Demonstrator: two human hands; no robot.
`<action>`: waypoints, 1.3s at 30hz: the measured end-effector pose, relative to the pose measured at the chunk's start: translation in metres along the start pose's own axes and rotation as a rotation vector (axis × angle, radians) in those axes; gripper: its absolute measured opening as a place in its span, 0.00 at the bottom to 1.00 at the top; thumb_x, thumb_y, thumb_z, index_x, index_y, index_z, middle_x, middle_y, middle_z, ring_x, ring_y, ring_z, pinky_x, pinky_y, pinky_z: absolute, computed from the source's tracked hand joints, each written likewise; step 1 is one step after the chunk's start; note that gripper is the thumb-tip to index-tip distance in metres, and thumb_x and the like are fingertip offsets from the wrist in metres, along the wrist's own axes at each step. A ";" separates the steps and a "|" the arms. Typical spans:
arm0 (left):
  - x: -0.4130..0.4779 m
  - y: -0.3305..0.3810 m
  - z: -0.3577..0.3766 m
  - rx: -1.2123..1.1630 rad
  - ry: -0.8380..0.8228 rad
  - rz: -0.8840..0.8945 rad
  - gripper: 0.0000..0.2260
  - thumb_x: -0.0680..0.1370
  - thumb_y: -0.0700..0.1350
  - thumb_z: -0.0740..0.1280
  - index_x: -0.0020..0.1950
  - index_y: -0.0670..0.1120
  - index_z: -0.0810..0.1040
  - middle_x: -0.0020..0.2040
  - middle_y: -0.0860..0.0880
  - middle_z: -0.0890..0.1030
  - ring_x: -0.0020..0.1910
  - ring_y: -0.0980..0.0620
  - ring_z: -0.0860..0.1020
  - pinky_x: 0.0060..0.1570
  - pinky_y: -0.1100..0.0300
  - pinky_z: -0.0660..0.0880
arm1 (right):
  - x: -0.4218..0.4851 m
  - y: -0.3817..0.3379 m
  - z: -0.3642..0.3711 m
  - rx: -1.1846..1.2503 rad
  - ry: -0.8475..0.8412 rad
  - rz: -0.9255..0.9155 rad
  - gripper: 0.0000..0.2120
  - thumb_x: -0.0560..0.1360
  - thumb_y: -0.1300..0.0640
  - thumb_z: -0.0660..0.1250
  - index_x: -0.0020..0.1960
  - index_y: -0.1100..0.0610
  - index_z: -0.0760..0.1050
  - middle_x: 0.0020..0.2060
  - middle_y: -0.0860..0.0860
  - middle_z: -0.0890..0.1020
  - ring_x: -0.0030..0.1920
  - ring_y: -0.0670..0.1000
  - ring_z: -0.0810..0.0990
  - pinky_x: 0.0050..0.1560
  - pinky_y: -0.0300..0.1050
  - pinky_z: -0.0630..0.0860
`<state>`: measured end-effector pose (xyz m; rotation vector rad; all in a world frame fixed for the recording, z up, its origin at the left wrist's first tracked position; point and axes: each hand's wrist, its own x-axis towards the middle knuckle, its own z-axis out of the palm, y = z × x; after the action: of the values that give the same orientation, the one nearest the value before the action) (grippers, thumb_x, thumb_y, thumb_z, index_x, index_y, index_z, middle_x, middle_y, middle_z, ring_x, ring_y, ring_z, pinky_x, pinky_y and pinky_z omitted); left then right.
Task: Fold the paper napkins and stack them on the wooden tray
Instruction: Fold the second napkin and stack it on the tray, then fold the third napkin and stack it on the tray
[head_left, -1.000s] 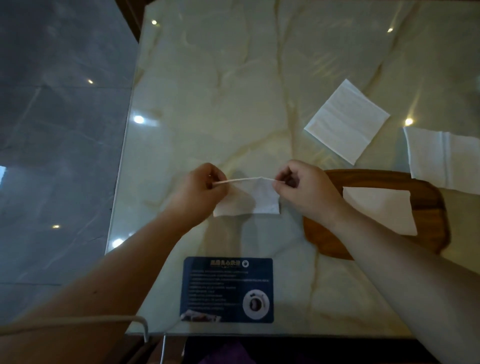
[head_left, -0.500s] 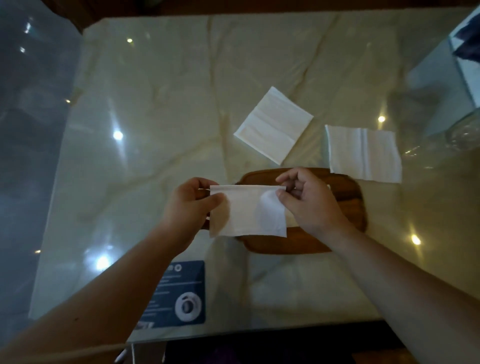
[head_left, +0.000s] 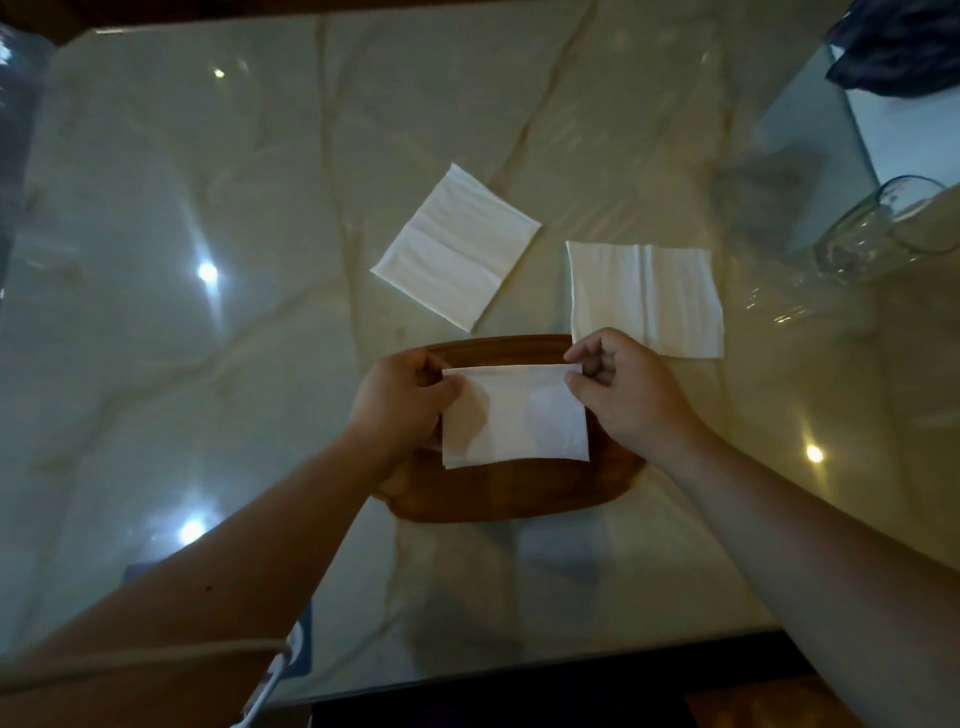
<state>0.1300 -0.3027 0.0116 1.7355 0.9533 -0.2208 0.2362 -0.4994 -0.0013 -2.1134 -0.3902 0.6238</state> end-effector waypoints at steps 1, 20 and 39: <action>0.000 0.000 0.002 0.018 0.003 0.003 0.02 0.76 0.44 0.69 0.44 0.46 0.79 0.42 0.46 0.83 0.39 0.48 0.83 0.29 0.53 0.82 | 0.002 0.002 -0.001 -0.008 -0.014 0.004 0.06 0.74 0.61 0.68 0.48 0.52 0.75 0.42 0.58 0.80 0.42 0.57 0.80 0.46 0.49 0.78; 0.037 0.002 -0.035 0.551 0.112 0.186 0.06 0.75 0.54 0.66 0.44 0.53 0.77 0.41 0.53 0.80 0.38 0.54 0.78 0.40 0.51 0.81 | 0.052 -0.021 -0.023 -0.456 -0.104 -0.204 0.09 0.72 0.50 0.68 0.50 0.51 0.73 0.42 0.47 0.76 0.38 0.45 0.75 0.39 0.46 0.74; 0.130 0.037 -0.056 1.051 0.221 0.229 0.11 0.78 0.51 0.56 0.50 0.48 0.75 0.40 0.50 0.74 0.40 0.46 0.78 0.38 0.54 0.73 | 0.209 -0.049 0.007 -0.594 -0.023 -0.115 0.04 0.68 0.56 0.69 0.37 0.50 0.75 0.44 0.55 0.84 0.46 0.58 0.80 0.41 0.43 0.70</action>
<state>0.2244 -0.1943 -0.0148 2.8604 0.8262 -0.4340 0.4028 -0.3655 -0.0248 -2.6185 -0.7806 0.5041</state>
